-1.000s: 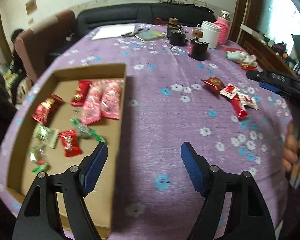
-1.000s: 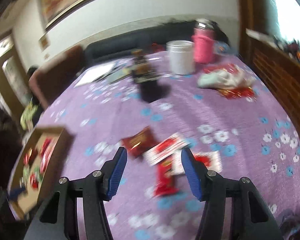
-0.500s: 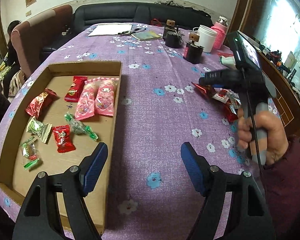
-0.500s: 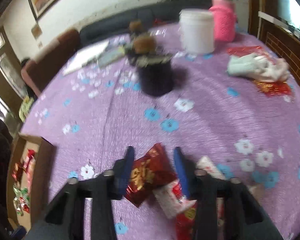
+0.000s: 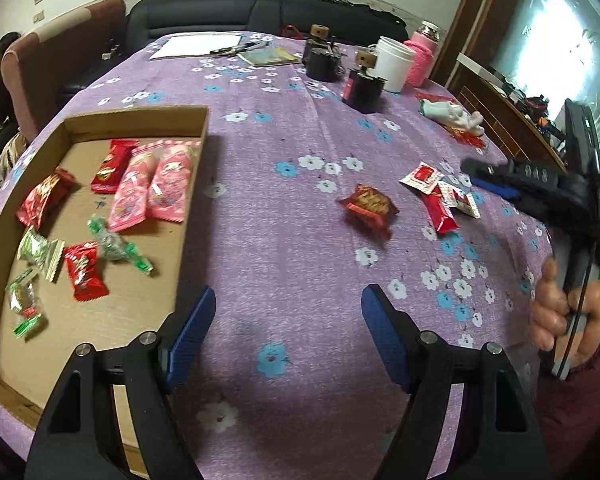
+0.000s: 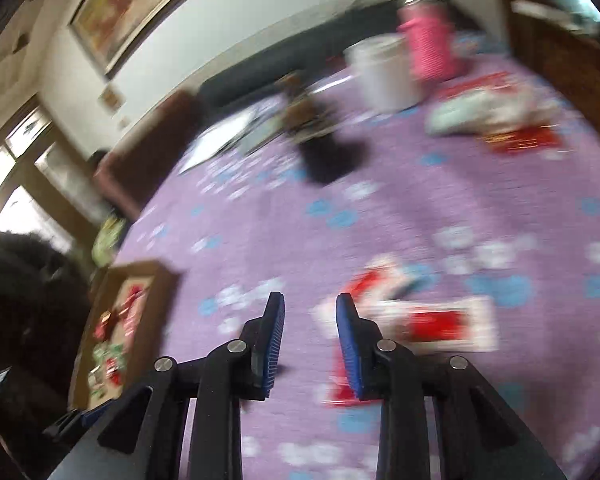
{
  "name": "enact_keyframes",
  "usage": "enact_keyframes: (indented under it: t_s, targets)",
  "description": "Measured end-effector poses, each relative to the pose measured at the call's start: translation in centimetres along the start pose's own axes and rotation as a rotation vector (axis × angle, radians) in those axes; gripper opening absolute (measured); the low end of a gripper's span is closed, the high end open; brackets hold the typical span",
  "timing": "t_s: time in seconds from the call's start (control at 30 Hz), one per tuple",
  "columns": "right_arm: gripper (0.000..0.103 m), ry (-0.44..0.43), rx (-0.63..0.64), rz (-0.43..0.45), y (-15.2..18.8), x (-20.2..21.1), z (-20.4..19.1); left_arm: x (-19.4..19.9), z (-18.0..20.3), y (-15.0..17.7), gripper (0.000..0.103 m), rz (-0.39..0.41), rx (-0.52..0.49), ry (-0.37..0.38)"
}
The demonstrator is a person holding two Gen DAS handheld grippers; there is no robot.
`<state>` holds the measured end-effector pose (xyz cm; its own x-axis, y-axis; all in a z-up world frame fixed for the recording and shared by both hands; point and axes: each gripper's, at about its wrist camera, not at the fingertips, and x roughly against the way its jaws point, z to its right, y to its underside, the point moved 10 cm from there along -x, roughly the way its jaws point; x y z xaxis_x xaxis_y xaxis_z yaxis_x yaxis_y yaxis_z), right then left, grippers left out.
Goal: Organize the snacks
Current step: 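Grasp dark red packet with left tool while right tool grasps long red bar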
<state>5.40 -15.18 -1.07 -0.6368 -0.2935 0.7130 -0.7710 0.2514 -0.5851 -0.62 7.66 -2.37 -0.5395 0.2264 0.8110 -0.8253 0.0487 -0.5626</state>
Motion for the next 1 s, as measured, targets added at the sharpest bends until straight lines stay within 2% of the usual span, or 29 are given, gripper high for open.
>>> enact_keyframes:
  t_s: [0.17,0.3,0.5,0.6,0.9,0.97,1.0]
  targets:
    - [0.035,0.076,0.004,-0.003,2.8,0.6,2.3,-1.3,2.5,-1.9,0.075,-0.003,-0.075,-0.004]
    - [0.035,0.036,0.003,-0.049,4.1,-1.1,1.2,-3.3,4.1,-4.2,0.075,0.031,-0.163,-0.046]
    - [0.035,0.109,0.069,-0.072,4.0,-3.7,-0.1,-6.1,5.0,-6.0,0.075,0.071,-0.257,-0.075]
    - [0.035,0.151,0.107,-0.057,3.8,-4.4,-0.4,-7.3,5.4,-6.1,0.075,0.062,-0.282,-0.069]
    - [0.032,0.154,0.110,-0.024,3.4,-4.8,-0.3,-9.4,6.8,-5.0,0.074,0.014,-0.321,-0.017]
    - [0.026,0.160,0.104,-0.018,3.3,-4.8,-0.1,-9.9,6.9,-4.7,0.056,-0.007,-0.315,-0.011]
    - [0.025,0.158,0.102,-0.016,3.3,-4.8,0.0,-9.8,7.0,-4.7,0.045,-0.005,-0.297,0.016]
